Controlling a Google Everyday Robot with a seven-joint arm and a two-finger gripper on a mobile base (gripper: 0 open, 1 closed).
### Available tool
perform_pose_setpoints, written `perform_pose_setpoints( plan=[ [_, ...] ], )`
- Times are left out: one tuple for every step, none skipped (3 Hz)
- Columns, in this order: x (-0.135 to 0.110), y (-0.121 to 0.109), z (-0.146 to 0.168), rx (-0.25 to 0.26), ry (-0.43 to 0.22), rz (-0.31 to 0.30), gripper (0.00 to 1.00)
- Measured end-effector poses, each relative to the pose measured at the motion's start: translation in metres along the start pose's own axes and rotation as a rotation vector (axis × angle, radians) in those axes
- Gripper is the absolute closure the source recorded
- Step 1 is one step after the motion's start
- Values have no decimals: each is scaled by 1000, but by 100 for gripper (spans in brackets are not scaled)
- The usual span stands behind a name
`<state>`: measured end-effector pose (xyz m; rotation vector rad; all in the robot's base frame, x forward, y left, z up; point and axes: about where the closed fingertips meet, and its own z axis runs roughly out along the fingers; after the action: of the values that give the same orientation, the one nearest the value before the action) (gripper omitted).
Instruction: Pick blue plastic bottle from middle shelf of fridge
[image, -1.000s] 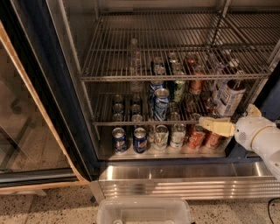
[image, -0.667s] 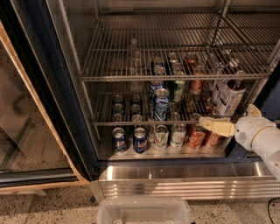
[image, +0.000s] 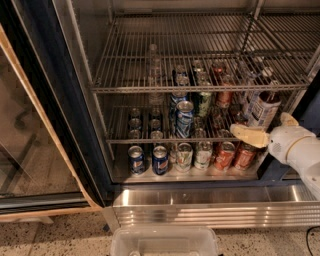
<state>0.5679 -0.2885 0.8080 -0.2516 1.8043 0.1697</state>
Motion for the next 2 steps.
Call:
perform_pose_setpoints(
  plan=[
    [-11,-14,12,38,-23,7,6],
    [-19,-33,24,79,-47,17,7]
  ],
)
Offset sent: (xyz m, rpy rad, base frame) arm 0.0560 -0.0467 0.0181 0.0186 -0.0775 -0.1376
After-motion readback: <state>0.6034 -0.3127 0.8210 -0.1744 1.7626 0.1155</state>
